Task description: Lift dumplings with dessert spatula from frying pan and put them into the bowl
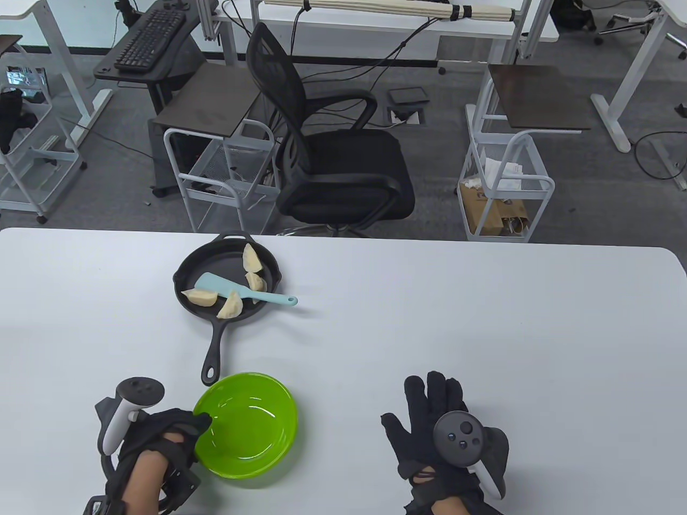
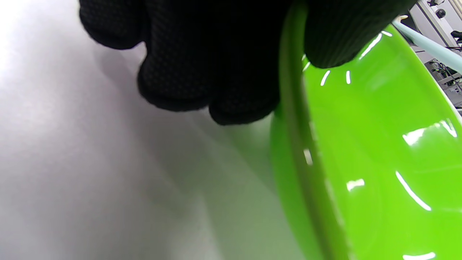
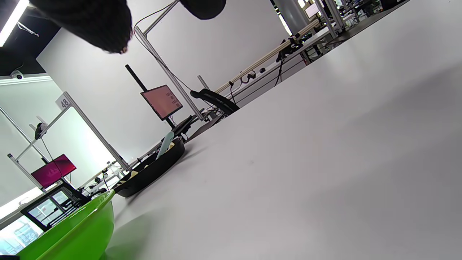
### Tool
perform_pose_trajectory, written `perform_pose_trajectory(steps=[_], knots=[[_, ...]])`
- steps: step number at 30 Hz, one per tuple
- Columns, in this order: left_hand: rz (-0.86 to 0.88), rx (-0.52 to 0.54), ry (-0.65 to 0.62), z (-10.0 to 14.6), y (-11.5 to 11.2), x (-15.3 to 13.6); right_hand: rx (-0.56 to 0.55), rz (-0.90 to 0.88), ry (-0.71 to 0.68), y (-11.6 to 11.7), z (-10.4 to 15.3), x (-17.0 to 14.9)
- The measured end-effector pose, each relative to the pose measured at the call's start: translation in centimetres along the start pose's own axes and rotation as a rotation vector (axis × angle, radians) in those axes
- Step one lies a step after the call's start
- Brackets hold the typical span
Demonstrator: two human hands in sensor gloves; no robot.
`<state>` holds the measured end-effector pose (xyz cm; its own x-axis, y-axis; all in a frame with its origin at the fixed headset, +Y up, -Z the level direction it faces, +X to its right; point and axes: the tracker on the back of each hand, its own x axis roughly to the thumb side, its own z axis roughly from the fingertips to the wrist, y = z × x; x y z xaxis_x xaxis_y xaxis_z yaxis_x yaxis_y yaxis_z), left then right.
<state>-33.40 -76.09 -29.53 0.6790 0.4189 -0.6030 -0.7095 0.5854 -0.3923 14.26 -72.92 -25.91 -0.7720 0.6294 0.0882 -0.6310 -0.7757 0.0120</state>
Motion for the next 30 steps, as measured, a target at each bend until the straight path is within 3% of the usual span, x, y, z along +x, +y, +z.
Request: perform_pose_trajectory(steps=[30], knots=[[0.090, -0.035, -0.187, 0.9, -2.1, 2.2, 0.059, -0.156, 0.003, 1.0, -0.1, -0.2]])
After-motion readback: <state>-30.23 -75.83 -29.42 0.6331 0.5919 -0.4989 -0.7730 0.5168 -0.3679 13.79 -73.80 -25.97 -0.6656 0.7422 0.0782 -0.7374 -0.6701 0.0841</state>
